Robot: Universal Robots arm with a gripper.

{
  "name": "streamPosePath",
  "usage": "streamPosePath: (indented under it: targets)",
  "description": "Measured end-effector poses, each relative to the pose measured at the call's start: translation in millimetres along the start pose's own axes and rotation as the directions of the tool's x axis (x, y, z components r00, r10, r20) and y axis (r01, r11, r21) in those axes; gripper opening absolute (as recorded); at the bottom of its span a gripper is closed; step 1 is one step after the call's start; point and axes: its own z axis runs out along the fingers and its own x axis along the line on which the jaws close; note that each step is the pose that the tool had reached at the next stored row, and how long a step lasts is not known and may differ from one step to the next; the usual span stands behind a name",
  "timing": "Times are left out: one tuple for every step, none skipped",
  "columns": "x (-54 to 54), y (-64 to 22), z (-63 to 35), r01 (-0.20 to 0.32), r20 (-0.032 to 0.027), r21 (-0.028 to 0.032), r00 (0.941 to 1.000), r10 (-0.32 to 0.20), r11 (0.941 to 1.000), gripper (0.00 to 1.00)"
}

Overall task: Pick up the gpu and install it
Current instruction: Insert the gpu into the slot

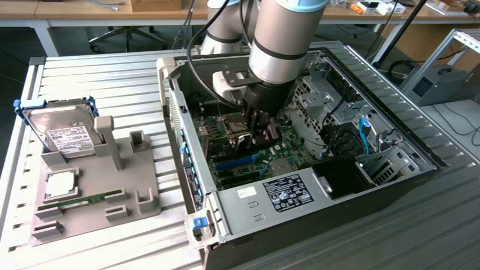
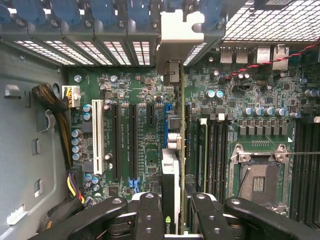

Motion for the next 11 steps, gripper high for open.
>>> streamPosePath:
  targets:
    - [0.1, 0.1, 0.0, 0.0, -0.0001, 0.0, 1.0, 0.0, 1.0, 0.27]
    - [0.5, 0.2, 0.0, 0.0, -0.0001, -0.0001, 1.0, 0.0, 1.0, 0.27]
    - [0.8, 0.4, 0.0, 0.0, 0.0, 0.0, 1.0, 0.0, 1.0, 0.27]
    - [0.8, 0.3, 0.0, 0.0, 0.0, 0.0001, 1.0, 0.0, 1.0, 0.27]
    - [0.8, 0.4, 0.0, 0.0, 0.0, 0.0, 1.0, 0.0, 1.0, 0.27]
    - [0.8, 0.6, 0.0, 0.0, 0.0, 0.0, 1.0, 0.0, 1.0, 0.27]
    - [0.8, 1.4, 0.1, 0.0, 0.0, 0.0001, 1.0, 0.0, 1.0, 0.27]
    - [0.8, 2.0, 0.1, 0.0, 0.0, 0.0, 1.0, 0.0, 1.0, 0.27]
    - [0.8, 2.3, 0.1, 0.0, 0.0, 0.0, 1.0, 0.0, 1.0, 0.27]
    - [0.8, 2.5, 0.1, 0.0, 0.0, 0.0, 1.0, 0.0, 1.0, 0.27]
    - [0.8, 2.8, 0.1, 0.0, 0.0, 0.0, 1.0, 0.0, 1.0, 0.27]
